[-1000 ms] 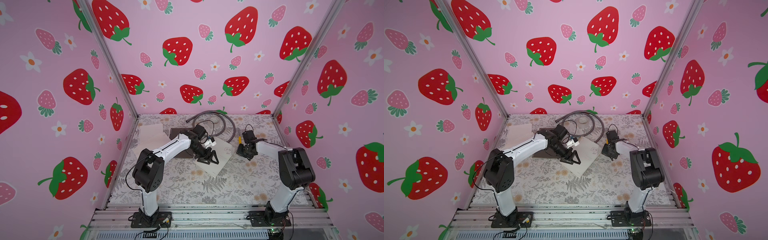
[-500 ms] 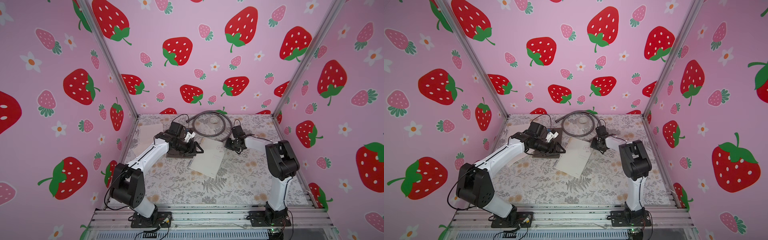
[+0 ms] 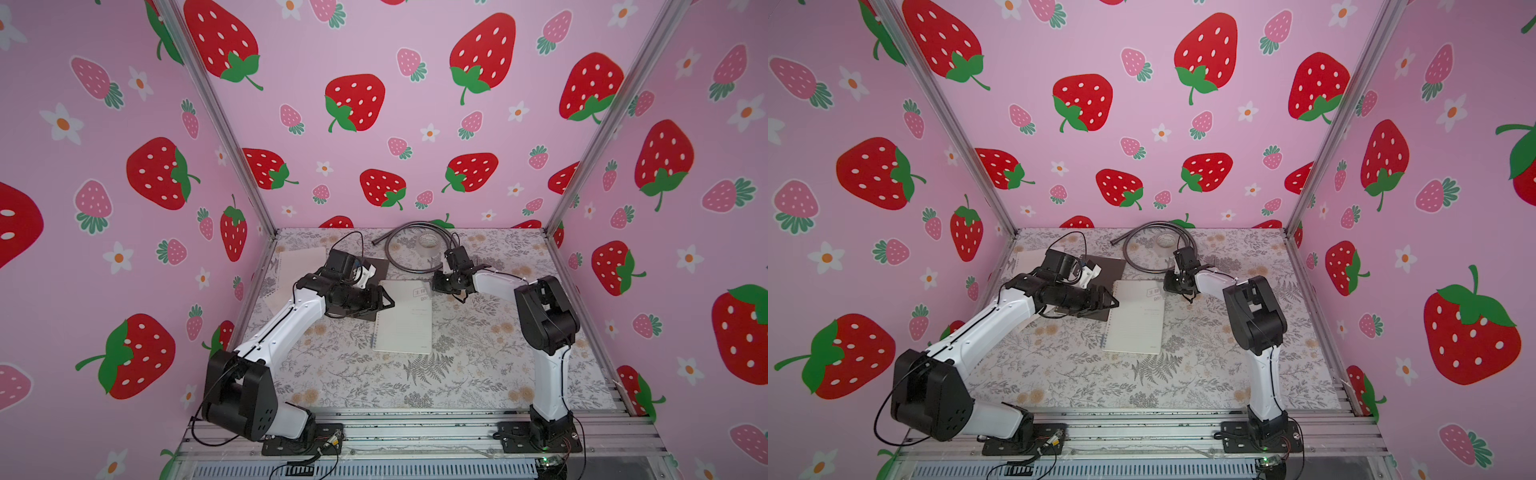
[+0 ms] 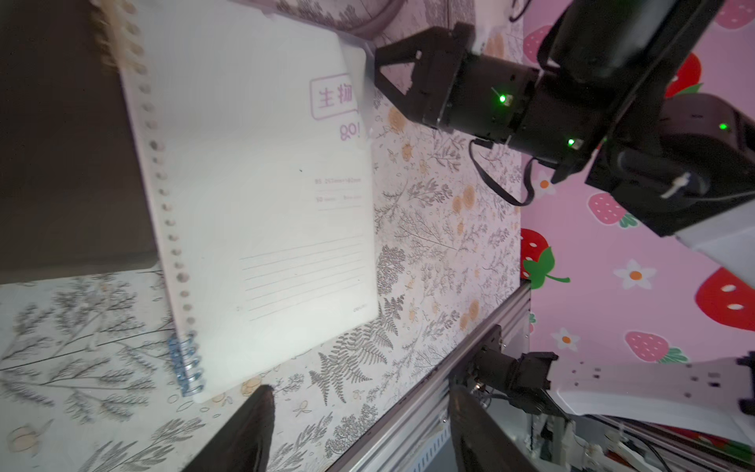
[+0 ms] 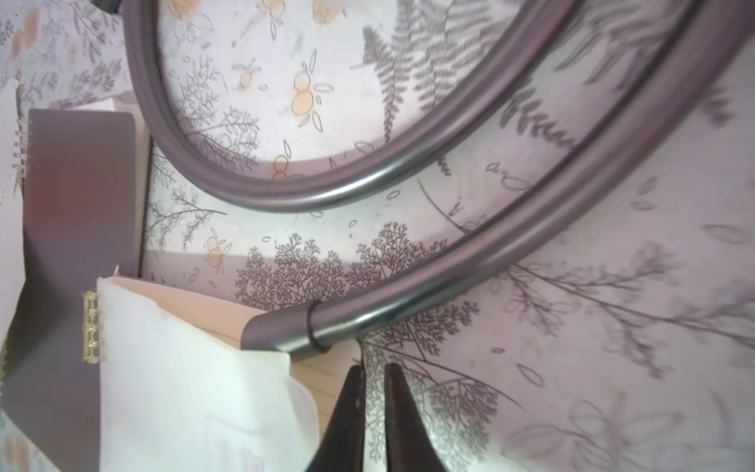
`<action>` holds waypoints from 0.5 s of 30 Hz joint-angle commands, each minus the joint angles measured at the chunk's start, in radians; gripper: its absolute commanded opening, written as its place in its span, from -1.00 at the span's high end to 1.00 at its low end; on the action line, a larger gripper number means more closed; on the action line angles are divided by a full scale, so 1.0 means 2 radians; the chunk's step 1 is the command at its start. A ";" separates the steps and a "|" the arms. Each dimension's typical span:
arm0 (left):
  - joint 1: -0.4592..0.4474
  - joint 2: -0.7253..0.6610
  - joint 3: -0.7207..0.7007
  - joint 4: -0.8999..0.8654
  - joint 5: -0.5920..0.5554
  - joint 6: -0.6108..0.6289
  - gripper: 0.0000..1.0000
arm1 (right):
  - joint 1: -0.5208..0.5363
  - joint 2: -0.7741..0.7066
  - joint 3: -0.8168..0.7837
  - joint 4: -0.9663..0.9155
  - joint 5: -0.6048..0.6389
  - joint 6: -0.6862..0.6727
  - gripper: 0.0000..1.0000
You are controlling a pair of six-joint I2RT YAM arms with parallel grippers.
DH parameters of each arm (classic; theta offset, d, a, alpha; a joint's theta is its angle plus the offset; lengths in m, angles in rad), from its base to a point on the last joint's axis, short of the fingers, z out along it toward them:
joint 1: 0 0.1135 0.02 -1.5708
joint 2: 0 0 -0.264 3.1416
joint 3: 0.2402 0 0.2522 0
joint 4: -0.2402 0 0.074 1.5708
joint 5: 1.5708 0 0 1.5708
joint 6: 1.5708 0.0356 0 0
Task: Tear off pages from different notebooks
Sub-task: Adjust the notebook at the center of the board.
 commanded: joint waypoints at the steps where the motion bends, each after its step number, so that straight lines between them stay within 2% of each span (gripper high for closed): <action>1: 0.005 -0.067 -0.006 -0.005 -0.158 0.010 -0.41 | 0.005 -0.087 -0.016 0.048 0.136 -0.044 0.64; 3: 0.014 -0.110 -0.016 0.003 -0.233 0.008 -0.50 | 0.004 -0.129 -0.033 0.056 0.227 -0.057 0.53; 4: 0.023 -0.133 -0.022 0.008 -0.276 0.004 -0.67 | 0.001 -0.147 -0.043 0.060 0.268 -0.069 0.45; 5: 0.033 -0.149 -0.028 0.012 -0.309 0.001 -0.99 | -0.004 -0.160 -0.049 0.059 0.300 -0.076 0.39; 7: 0.065 -0.180 -0.046 0.021 -0.382 -0.006 -0.99 | -0.022 -0.184 -0.070 0.054 0.345 -0.092 0.23; 11: 0.127 -0.195 -0.089 0.047 -0.529 -0.002 -0.99 | -0.063 -0.217 -0.129 0.065 0.405 -0.122 0.10; 12: 0.141 -0.194 -0.107 0.073 -0.555 0.017 -0.99 | -0.074 -0.229 -0.150 0.080 0.406 -0.137 0.10; 15: 0.160 -0.178 -0.195 0.223 -0.613 0.107 -0.99 | -0.104 -0.260 -0.203 0.104 0.400 -0.157 0.08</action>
